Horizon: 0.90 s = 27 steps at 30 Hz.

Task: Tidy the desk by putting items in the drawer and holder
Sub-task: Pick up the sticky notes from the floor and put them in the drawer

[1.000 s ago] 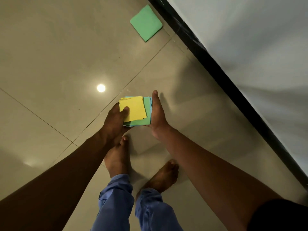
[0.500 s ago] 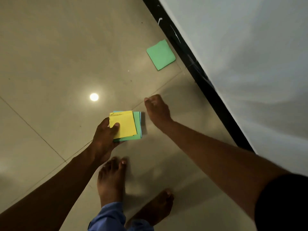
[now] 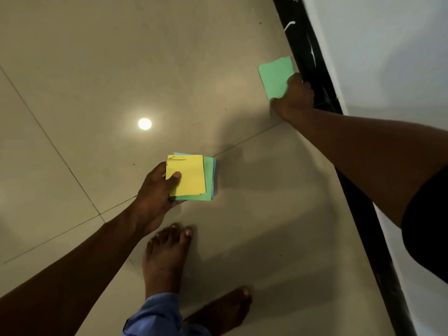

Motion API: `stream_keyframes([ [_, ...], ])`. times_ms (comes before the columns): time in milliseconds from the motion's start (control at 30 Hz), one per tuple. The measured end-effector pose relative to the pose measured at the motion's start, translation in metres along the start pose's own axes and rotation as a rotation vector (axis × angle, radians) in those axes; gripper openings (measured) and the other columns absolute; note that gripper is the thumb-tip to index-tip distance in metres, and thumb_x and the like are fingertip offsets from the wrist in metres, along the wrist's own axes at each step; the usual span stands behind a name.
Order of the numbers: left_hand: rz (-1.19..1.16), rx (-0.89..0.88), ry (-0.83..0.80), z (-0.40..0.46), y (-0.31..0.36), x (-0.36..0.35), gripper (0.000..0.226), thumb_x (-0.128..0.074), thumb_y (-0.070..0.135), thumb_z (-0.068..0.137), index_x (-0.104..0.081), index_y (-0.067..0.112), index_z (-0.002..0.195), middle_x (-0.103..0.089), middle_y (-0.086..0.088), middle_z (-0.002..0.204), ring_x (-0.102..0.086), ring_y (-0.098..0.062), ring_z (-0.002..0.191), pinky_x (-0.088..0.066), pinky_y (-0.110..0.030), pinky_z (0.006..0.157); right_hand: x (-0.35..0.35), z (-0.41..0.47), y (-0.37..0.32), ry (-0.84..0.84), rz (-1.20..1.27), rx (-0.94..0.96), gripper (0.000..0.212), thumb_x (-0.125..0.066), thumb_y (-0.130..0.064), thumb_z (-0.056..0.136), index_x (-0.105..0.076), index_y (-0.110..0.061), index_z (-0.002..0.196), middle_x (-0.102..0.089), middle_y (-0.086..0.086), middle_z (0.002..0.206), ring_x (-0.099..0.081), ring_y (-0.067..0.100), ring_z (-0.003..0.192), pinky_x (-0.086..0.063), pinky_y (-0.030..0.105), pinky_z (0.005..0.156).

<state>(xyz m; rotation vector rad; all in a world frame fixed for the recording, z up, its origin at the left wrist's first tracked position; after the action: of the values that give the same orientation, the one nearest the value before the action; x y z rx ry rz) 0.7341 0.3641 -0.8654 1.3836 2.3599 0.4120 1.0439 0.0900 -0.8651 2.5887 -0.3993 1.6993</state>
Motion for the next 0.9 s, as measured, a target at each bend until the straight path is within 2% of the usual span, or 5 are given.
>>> stream_keyframes([
  [233, -0.009, 0.0, -0.02, 0.006, -0.01, 0.001, 0.036, -0.053, 0.015, 0.104, -0.054, 0.018, 0.14, -0.06, -0.009, 0.134, -0.06, -0.033, 0.121, -0.055, -0.051, 0.095, 0.002, 0.004, 0.011, -0.018, 0.151, -0.071, 0.079, -0.091, -0.028, 0.066, -0.046, -0.019, 0.131, -0.045, 0.009, 0.137, -0.049, 0.026, 0.12, -0.048, 0.037, 0.098],
  [467, 0.028, -0.006, -0.038, 0.003, -0.008, -0.002, 0.034, -0.055, 0.015, 0.104, -0.056, 0.02, 0.137, -0.063, -0.007, 0.131, -0.062, -0.033, 0.119, -0.06, -0.043, 0.084, -0.008, 0.002, 0.013, -0.034, 0.68, -0.242, 0.032, -0.076, -0.011, 0.087, -0.054, -0.019, 0.107, -0.06, -0.004, 0.099, -0.06, 0.012, 0.09, -0.041, 0.014, 0.052],
  [567, 0.016, 0.006, -0.031, -0.002, -0.007, 0.0, 0.036, -0.055, 0.016, 0.104, -0.055, 0.021, 0.139, -0.062, -0.008, 0.134, -0.062, -0.034, 0.12, -0.057, -0.051, 0.093, -0.017, -0.01, 0.016, -0.103, 0.816, -0.328, 0.036, -0.078, -0.006, 0.083, -0.06, -0.011, 0.114, -0.071, 0.006, 0.107, -0.065, 0.016, 0.081, -0.043, 0.021, 0.05],
  [667, 0.027, 0.009, -0.043, -0.015, -0.001, -0.004, 0.035, -0.056, 0.017, 0.103, -0.056, 0.022, 0.137, -0.062, -0.008, 0.134, -0.064, -0.031, 0.116, -0.062, -0.042, 0.083, -0.025, -0.04, 0.016, -0.212, 0.944, -0.393, 0.028, -0.073, -0.001, 0.085, -0.067, -0.01, 0.111, -0.072, 0.01, 0.098, -0.063, 0.017, 0.062, -0.05, 0.026, 0.05],
  [900, 0.127, -0.02, -0.065, -0.046, 0.032, -0.028, 0.025, -0.052, 0.014, 0.105, -0.058, 0.024, 0.128, -0.062, -0.006, 0.128, -0.062, -0.03, 0.112, -0.058, -0.043, 0.082, -0.011, -0.138, 0.002, -0.403, 0.976, -0.319, 0.017, -0.075, -0.002, 0.083, -0.069, -0.017, 0.089, -0.073, 0.008, 0.093, -0.068, 0.02, 0.079, -0.051, 0.03, 0.068],
])
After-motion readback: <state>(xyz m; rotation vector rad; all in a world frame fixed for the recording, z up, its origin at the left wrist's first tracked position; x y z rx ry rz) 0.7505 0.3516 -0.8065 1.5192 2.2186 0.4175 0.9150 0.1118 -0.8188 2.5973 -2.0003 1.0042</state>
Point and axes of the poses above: each hand's wrist, its own z-axis towards the middle knuckle, its own x-axis out of the back of the hand, y = z × x, the point moved 8 cm from there along z, towards the middle knuckle
